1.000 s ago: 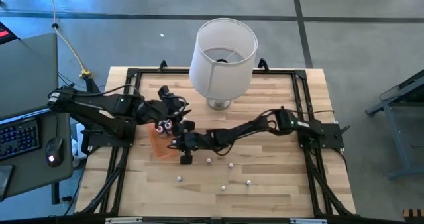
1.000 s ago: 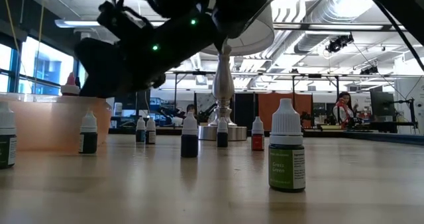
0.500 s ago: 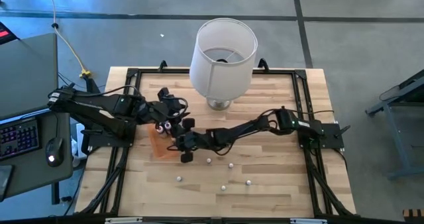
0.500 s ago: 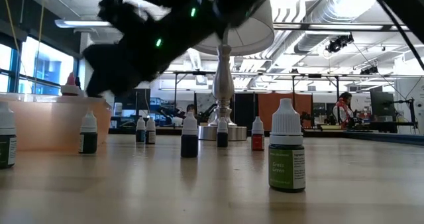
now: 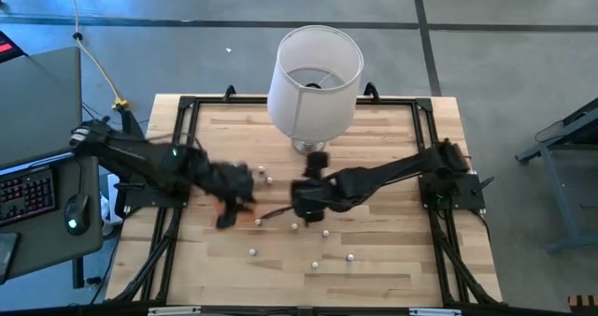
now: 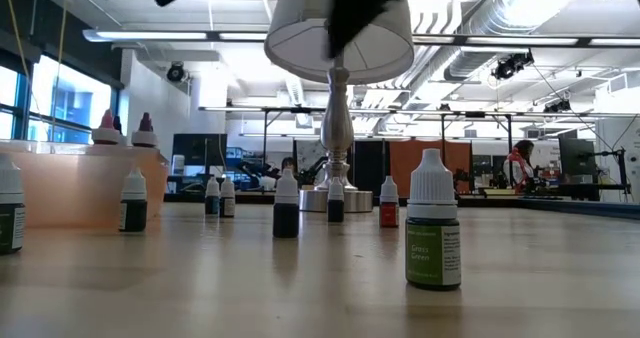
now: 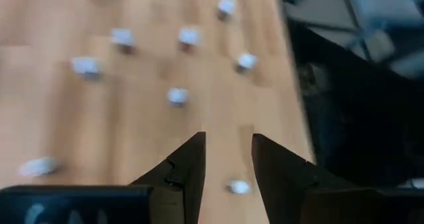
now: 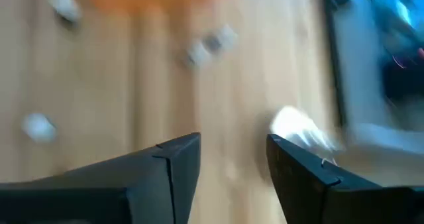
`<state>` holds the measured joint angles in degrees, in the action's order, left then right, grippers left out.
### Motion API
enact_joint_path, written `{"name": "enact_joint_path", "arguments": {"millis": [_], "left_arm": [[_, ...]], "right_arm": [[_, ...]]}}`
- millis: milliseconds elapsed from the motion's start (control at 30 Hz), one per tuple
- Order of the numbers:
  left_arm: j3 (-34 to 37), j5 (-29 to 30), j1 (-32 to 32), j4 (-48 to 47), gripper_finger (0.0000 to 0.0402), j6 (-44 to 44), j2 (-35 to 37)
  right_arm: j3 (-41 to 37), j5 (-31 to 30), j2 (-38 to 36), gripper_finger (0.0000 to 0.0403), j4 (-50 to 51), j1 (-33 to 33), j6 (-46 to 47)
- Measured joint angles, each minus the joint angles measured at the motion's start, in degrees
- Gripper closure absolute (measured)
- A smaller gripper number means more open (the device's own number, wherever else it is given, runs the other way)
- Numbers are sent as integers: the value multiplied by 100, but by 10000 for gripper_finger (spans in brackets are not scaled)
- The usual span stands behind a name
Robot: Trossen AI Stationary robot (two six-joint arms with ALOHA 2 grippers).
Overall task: Pick & Place food coloring
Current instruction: Put the black food coloring bottle into the orange bin
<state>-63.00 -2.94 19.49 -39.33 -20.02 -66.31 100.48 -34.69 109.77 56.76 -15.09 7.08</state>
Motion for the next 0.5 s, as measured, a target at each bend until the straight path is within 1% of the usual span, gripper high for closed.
{"name": "enact_joint_path", "arguments": {"millis": [67,133,200,267,367,433,500], "left_arm": [[135,235,526,198,280,-23,-208],[166,821,1034,354,280,-126,-447],[161,1467,1505,328,280,-398,-686],[164,1887,1881,273,280,-584,-937],[164,2202,2207,305,280,-702,-1324],[164,2314,2267,260,280,-652,-1517],[164,2342,2188,258,280,-476,-1609]], "right_arm": [[-6,-374,-202,244,769,-103,644],[-27,-827,-379,246,1468,-232,1273],[-281,-1173,-609,246,1735,-376,1753],[-866,-1228,-944,245,1602,-542,2160],[-2185,-942,-1557,242,465,-792,2293],[-3068,-692,-1999,240,-567,-914,1888],[-3825,-418,-2462,241,-1768,-986,1341]]}}
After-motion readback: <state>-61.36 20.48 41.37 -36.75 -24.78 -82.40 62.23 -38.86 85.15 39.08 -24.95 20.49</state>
